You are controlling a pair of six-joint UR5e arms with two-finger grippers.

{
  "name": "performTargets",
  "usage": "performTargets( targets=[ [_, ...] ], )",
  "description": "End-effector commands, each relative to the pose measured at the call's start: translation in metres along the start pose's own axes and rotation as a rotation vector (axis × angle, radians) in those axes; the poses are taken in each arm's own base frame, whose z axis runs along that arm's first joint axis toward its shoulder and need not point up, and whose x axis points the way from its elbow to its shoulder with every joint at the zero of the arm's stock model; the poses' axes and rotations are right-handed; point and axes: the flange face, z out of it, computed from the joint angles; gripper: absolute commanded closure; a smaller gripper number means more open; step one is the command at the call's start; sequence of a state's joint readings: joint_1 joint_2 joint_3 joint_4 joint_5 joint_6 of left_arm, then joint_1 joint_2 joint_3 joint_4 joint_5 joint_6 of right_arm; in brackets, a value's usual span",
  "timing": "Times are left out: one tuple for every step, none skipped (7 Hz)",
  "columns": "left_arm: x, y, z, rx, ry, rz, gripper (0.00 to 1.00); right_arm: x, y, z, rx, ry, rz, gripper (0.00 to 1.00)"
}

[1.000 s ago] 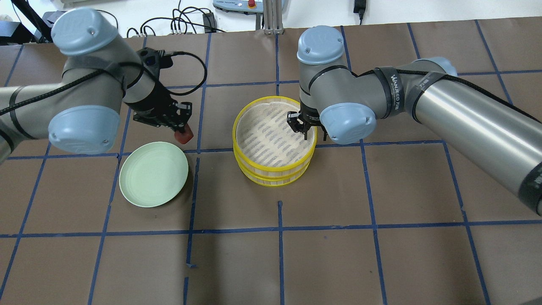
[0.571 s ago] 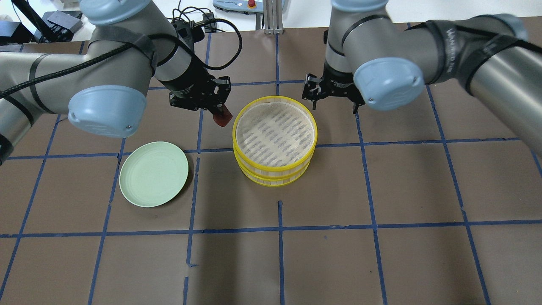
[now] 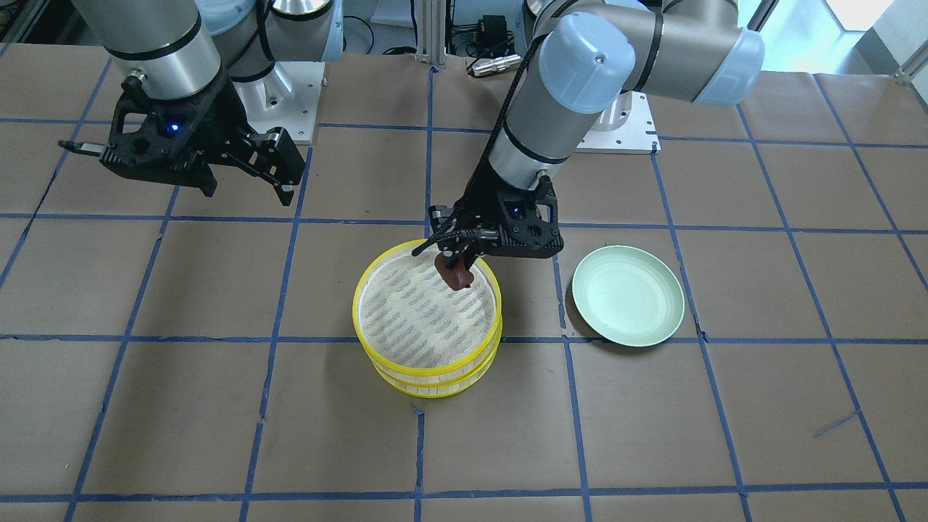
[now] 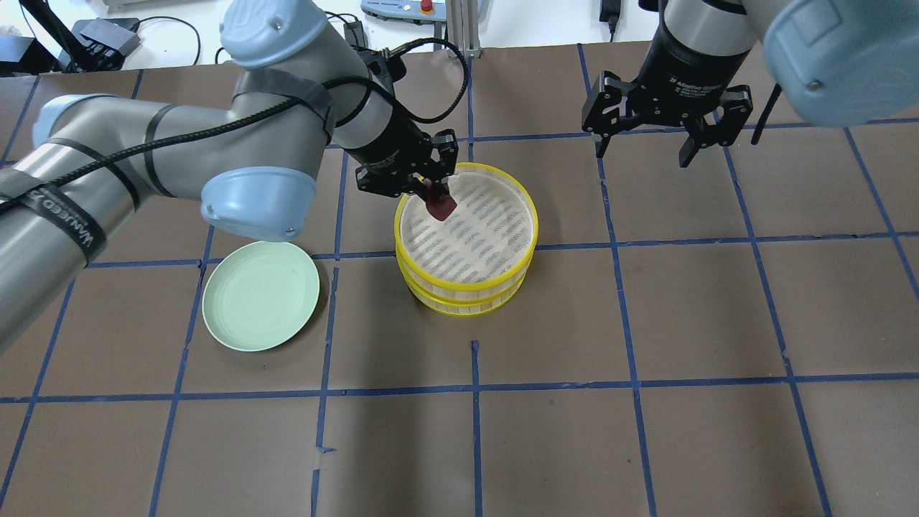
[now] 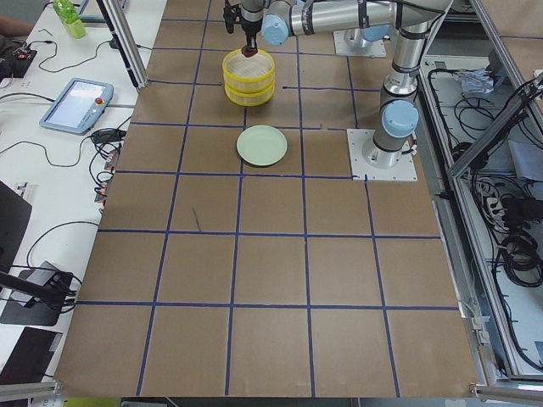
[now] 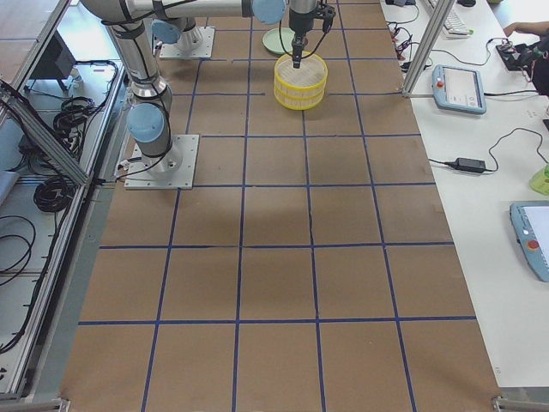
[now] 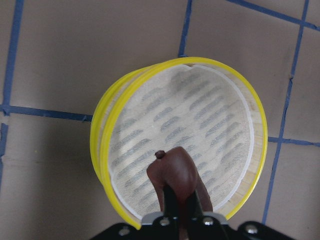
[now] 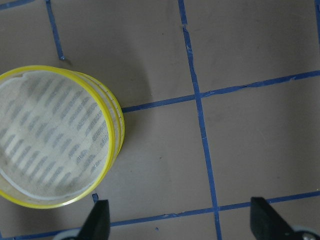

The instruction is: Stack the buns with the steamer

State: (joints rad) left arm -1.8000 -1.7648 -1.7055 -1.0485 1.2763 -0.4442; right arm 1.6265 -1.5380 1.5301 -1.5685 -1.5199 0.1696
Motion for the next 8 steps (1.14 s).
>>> performTargets(
  targets=[
    [0.006,-0.001,0.012,0.017,0.015,-0.014,0.0,0.0,0.006,-0.004,0.002,0.003,-0.073,0.0],
    [0.006,-0.001,0.012,0.018,0.014,-0.008,0.0,0.002,0.008,-0.007,0.007,0.001,-0.068,0.0],
    [0.007,-0.002,0.009,0.025,0.012,-0.002,0.0,0.002,0.009,-0.009,0.009,0.002,-0.068,0.0],
    [0.0,-0.01,-0.011,0.088,-0.059,0.084,0.0,0.003,0.01,-0.01,0.01,0.002,-0.067,0.0],
    [-0.028,-0.025,-0.032,0.096,-0.164,0.23,0.0,0.003,0.009,-0.009,0.01,0.002,-0.065,0.0],
    [-0.071,-0.041,-0.077,0.055,-0.196,0.278,0.0,0.002,0.009,-0.009,0.01,0.002,-0.067,0.0],
    [-0.107,-0.042,-0.132,-0.02,-0.217,0.313,0.0,0.002,0.01,-0.009,0.01,0.002,-0.068,0.0],
    [-0.123,-0.028,-0.179,-0.088,-0.274,0.274,0.0,0.0,0.01,-0.009,0.012,0.002,-0.072,0.0]
  ],
)
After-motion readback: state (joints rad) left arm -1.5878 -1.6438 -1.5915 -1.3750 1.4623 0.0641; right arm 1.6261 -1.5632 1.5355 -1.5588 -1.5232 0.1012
